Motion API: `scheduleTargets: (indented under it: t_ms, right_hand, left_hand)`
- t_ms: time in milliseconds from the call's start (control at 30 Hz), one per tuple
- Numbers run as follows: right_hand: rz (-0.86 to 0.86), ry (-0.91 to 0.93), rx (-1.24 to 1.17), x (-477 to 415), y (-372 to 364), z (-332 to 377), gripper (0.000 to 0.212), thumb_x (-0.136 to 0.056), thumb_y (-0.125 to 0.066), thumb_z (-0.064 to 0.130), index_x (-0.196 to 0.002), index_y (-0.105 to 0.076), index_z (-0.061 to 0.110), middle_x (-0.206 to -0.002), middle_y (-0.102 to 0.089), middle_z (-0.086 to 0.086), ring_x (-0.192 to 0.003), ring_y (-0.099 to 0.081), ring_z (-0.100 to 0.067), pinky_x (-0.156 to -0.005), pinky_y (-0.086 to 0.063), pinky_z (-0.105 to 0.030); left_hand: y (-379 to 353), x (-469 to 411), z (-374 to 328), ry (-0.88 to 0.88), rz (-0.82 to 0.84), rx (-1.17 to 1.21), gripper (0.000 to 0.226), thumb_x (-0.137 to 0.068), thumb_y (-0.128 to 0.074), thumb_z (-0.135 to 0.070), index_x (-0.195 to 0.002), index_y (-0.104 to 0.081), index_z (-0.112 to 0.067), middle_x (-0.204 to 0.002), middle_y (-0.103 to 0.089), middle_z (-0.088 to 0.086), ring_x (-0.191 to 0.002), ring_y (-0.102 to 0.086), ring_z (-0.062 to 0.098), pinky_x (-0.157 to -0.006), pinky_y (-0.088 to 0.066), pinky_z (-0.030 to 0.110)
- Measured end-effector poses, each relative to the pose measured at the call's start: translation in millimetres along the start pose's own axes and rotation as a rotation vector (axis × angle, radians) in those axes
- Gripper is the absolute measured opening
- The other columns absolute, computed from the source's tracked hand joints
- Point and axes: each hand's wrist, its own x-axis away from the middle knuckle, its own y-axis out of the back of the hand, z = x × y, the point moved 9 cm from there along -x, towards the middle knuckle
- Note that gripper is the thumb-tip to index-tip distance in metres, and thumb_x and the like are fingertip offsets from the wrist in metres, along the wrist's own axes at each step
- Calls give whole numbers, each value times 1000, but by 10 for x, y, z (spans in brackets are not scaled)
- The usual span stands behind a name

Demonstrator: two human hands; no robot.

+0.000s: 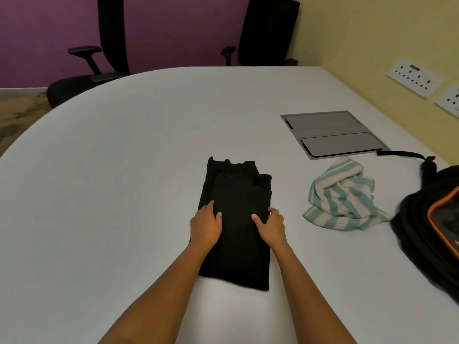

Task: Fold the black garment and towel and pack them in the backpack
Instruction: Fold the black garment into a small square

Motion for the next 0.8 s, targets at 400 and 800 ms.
scheduleTargets:
  t_ms: [400, 800]
  right_hand:
    - [14, -13, -273, -789, 37, 42, 67, -88, -64, 34, -143, -34, 11, -146, -41, -11, -132, -43, -29, -107, -37, -38]
    - [127, 317, -526, -599, 16, 379, 24, -84, -68, 7, -97, -59, 26, -106, -61, 16, -99, -58, 8, -83, -43, -5]
  left_hand:
    - [-94, -631, -193, 388, 268, 678, 53, -82, -69, -41, -122, -54, -10, -128, -56, 11, -102, -55, 24, -91, -46, 36]
    - [-28, -804, -321, 98, 157, 716, 29, -87, -64, -14, -113, -51, -20, -110, -56, -2, -102, -54, 16, -93, -48, 32]
